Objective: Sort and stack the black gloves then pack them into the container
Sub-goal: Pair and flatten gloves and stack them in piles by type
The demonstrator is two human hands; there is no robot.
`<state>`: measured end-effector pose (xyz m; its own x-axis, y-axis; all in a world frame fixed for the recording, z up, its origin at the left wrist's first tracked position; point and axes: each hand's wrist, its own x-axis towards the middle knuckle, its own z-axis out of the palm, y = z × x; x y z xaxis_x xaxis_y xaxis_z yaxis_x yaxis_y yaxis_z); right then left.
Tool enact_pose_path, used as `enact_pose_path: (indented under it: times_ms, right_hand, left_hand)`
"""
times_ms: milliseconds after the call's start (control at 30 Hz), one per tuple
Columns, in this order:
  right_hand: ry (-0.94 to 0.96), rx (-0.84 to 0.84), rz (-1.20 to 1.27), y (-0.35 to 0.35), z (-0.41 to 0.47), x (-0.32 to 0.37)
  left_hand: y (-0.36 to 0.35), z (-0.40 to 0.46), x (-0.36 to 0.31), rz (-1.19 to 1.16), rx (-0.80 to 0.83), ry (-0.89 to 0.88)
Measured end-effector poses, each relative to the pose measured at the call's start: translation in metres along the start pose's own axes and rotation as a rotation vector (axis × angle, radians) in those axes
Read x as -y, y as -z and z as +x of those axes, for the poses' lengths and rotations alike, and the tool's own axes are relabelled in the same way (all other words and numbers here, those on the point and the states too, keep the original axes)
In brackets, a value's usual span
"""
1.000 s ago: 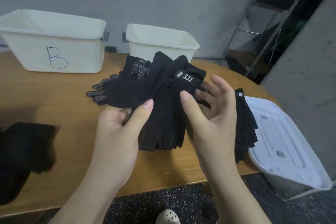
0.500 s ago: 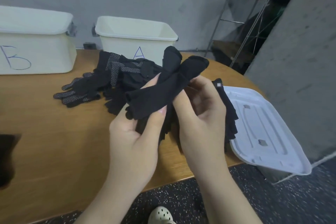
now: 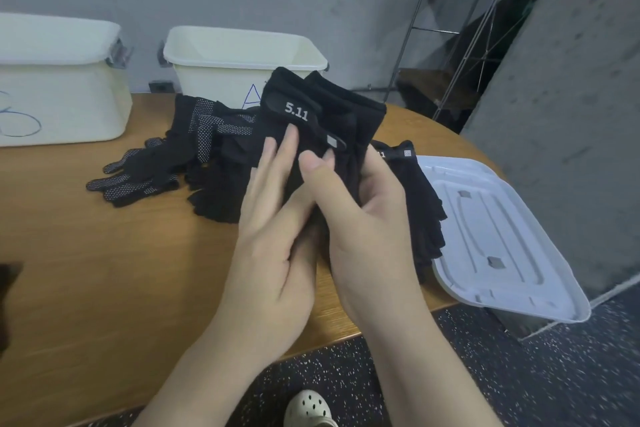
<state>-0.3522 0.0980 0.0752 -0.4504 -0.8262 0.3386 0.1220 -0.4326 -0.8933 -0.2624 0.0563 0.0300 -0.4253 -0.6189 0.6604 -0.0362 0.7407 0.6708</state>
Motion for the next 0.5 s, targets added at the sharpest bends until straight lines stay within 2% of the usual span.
enact_pose_path:
  times_ms: [67, 133, 300, 367, 433, 500]
  right_hand:
    - [-0.02, -0.055, 0.026, 0.001, 0.002, -0.003]
    - [-0.042, -0.097, 0.077, 0.003, 0.005, -0.004]
    - [-0.095, -0.118, 0.1, 0.008, 0.007, -0.003]
    - [-0.101, -0.084, 0.088, 0.01, 0.008, -0.002]
    - [-0.126, -0.052, 0.075, 0.013, 0.007, 0.0]
    - [-0.165, -0.02, 0.066, 0.017, 0.007, 0.002]
  left_hand:
    - [0.003, -0.001, 0.002, -0.028, 0.056, -0.004]
    - [0.008, -0.002, 0.001, -0.125, 0.042, 0.021]
    - [0.015, 0.002, 0.007, -0.363, -0.272, 0.118]
    - [0.014, 0.002, 0.018, -0.37, -0.375, 0.26]
    - [0.017, 0.002, 0.028, -0.41, -0.368, 0.427]
    - [0.019, 0.001, 0.034, -0.549, -0.279, 0.502]
